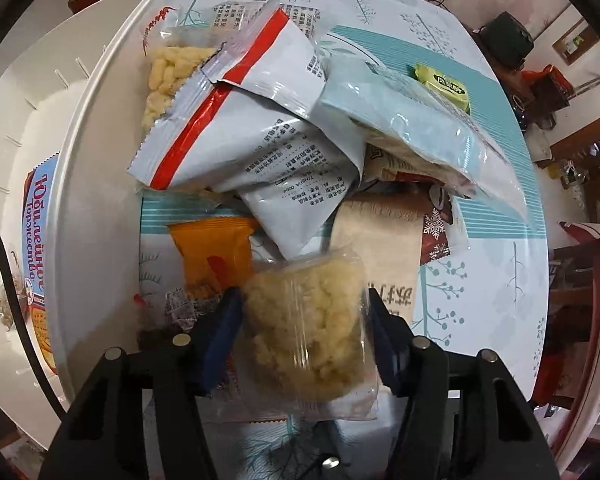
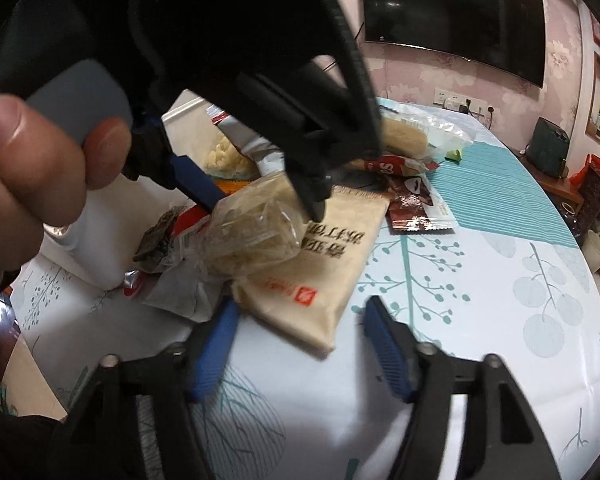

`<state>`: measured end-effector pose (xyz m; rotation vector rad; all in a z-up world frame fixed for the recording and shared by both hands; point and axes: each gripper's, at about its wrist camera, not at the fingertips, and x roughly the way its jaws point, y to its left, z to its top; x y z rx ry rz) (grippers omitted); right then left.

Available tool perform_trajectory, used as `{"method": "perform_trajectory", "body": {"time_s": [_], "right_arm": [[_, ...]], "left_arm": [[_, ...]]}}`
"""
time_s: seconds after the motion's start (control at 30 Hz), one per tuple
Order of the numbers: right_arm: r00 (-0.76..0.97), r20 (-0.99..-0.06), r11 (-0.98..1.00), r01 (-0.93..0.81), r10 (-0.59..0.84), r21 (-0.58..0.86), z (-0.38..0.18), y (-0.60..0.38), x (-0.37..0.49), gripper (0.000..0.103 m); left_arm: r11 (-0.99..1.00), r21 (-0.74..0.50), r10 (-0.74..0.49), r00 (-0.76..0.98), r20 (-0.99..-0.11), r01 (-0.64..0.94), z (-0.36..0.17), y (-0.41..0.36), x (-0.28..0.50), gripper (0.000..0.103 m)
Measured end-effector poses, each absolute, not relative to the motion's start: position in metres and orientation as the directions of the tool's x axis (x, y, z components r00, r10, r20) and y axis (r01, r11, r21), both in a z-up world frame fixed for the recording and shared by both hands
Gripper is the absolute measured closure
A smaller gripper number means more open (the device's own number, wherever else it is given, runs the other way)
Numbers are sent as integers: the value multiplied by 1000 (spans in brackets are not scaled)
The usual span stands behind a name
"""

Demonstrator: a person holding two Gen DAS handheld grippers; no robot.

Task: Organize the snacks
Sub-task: 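Grasp the clear bag of puffed snacks with the left tool, then carry the puffed snack bag into the white bin and release it with the left tool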

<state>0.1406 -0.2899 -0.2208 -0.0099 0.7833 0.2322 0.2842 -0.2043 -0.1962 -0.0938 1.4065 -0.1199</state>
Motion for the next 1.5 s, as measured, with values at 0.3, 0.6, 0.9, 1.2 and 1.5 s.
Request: {"method": "perform_trajectory", "body": {"time_s": [0.3,0.6,0.9,1.2,1.5], "right_arm": [[681,-697,974,-184,224,134,-220,-309,145,68],[682,-690,970,-192,243,153,-215,-311,139,79],[692,-675,965,-216,257,147,-204,-309,130,91],[718,-645,964,-231,262,134,-188,-308,120,93],[754,-614,970,-221,234,99,-171,-305,105,99]], "left_arm": [[984,-176,-178,161,-971,24,-190,-193,275,45],[980,-198,-198,168,-966,19,-180,-188,268,45],[976,-215,-214,220,-952,23,-151,-180,256,45],[968,-247,-247,283,-927,37,-120,-170,236,46],[961,-275,-269,351,-897,36,-89,-154,217,46]]}}
